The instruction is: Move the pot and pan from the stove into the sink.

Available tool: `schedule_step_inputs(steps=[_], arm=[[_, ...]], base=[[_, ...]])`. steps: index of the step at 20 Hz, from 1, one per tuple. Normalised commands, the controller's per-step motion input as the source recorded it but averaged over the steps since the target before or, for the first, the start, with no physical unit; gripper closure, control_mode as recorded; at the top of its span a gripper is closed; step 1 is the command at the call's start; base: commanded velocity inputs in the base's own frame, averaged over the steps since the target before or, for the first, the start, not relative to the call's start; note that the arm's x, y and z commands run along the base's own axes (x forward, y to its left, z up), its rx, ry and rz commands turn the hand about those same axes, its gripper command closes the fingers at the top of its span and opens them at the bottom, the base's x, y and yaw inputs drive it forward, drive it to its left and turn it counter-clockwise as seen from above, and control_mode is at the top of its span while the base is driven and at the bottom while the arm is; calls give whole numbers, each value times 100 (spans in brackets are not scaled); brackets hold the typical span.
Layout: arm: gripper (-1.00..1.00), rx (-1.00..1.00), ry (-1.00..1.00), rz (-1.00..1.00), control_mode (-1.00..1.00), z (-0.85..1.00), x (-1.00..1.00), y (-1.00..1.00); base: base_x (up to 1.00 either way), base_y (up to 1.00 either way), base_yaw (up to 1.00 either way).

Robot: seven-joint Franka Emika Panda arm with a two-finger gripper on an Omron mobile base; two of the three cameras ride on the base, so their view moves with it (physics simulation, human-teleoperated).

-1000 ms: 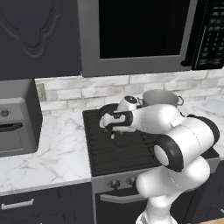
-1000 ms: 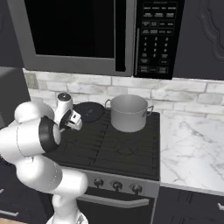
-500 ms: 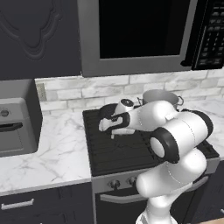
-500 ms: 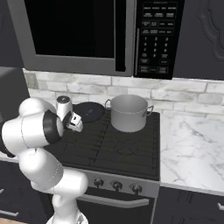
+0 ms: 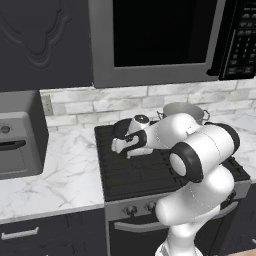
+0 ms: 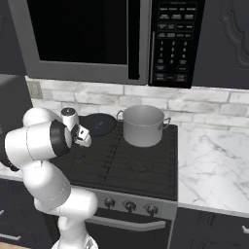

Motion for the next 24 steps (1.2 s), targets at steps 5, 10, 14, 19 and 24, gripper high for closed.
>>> schedule_step_inputs(steps=[5, 10, 14, 19, 24], arm=[[100, 0, 0, 0, -100, 0, 0, 0], [100, 0, 1, 0, -100, 0, 1, 0], [100, -1, 3, -5, -100, 19, 1, 1], [100, -2, 8, -8, -100, 45, 0, 0], [100, -1, 8, -5, -100, 58, -12, -4]], base=[[0, 0, 0], [0, 0, 0], [0, 0, 0], [0, 0, 0], [0, 0, 0]])
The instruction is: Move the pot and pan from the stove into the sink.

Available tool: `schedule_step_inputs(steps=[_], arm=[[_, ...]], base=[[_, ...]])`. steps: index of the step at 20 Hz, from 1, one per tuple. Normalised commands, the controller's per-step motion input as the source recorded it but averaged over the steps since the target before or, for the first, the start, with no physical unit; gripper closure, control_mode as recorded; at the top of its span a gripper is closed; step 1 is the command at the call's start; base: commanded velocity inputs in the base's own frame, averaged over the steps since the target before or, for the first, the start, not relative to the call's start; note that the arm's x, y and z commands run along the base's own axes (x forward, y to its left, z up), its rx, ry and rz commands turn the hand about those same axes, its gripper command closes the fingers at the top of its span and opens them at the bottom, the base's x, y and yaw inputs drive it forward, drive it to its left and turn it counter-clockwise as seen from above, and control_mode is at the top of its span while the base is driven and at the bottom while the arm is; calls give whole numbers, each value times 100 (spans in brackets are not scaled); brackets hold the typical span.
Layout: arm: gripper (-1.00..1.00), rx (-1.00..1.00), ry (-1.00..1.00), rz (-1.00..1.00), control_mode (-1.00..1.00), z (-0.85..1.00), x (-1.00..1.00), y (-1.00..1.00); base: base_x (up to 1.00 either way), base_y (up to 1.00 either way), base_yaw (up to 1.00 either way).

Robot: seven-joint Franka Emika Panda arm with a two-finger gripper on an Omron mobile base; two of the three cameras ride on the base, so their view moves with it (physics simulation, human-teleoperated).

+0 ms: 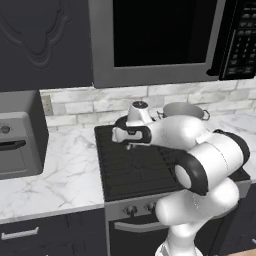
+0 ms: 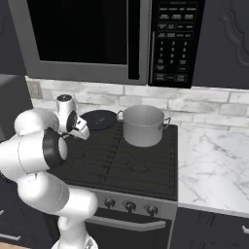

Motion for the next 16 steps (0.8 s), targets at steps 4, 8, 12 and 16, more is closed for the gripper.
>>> schedule_step_inputs(steps=[4, 8, 12, 16], arm=[[100, 0, 1, -3, -100, 64, -32, -7], [100, 0, -3, -2, -100, 52, -62, -15], [100, 0, -10, 0, -100, 39, -82, -11], [100, 0, -22, 0, -100, 29, -99, -6]], base=[[0, 0, 0], [0, 0, 0], [0, 0, 0], [0, 0, 0]])
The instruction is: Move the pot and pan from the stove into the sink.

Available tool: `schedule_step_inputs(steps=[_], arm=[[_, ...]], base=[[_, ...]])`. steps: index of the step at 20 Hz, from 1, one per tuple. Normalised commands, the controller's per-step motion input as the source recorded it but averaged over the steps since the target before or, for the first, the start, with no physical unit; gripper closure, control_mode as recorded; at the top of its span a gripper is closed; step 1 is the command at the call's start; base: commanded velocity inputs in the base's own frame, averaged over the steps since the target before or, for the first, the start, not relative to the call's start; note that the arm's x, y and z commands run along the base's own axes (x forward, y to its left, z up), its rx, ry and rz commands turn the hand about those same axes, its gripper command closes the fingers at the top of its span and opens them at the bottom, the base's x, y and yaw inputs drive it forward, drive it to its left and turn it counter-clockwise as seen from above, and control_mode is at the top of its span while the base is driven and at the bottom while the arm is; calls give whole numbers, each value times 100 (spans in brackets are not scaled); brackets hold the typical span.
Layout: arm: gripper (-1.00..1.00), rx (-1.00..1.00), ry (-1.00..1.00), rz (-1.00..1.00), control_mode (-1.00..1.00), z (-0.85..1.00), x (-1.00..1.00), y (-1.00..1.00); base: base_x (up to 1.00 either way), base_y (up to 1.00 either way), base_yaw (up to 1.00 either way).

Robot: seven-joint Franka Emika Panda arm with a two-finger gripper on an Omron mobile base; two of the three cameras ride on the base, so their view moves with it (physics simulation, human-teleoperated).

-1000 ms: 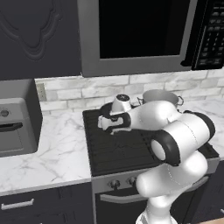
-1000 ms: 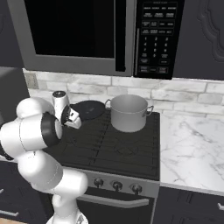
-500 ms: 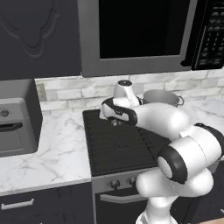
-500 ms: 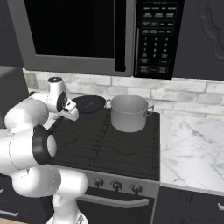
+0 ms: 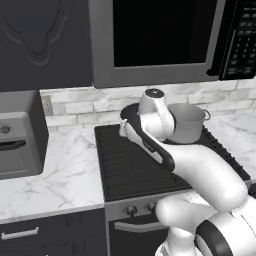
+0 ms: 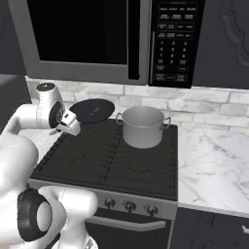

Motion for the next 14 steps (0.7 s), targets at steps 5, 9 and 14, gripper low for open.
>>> schedule_step_inputs(steps=[5, 9, 14], arm=[[100, 0, -19, 0, -100, 30, -100, 0], [100, 0, -14, 0, -100, 37, -96, 0], [100, 0, -12, 1, -100, 36, -98, -1]], base=[[0, 0, 0], [0, 0, 0], [0, 0, 0]])
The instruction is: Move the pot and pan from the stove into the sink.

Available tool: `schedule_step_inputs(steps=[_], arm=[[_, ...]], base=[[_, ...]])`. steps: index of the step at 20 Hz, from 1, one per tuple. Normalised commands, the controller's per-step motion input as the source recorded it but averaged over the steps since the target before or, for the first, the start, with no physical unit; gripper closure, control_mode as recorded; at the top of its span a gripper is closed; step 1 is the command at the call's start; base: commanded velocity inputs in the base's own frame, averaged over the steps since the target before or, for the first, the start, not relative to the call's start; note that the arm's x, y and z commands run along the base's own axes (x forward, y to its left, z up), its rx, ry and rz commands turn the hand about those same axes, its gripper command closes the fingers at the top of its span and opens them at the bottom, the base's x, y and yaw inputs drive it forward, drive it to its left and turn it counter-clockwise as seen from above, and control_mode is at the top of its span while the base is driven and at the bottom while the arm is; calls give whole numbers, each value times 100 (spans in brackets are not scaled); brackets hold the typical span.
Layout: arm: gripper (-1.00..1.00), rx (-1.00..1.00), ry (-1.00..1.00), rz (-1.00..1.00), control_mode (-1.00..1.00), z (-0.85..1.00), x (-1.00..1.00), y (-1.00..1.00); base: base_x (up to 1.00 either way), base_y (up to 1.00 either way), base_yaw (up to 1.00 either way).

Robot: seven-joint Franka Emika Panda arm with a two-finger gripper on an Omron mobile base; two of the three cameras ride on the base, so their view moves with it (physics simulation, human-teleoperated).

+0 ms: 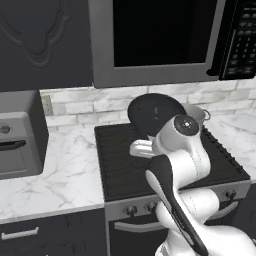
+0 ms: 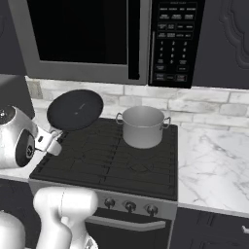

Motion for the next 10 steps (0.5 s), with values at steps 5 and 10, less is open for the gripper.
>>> schedule_step_inputs(steps=[5, 10], arm=[[100, 0, -9, 2, -100, 44, -100, -1], [100, 0, -14, 3, -100, 42, -100, -2]], base=[[0, 0, 0], [0, 0, 0]])
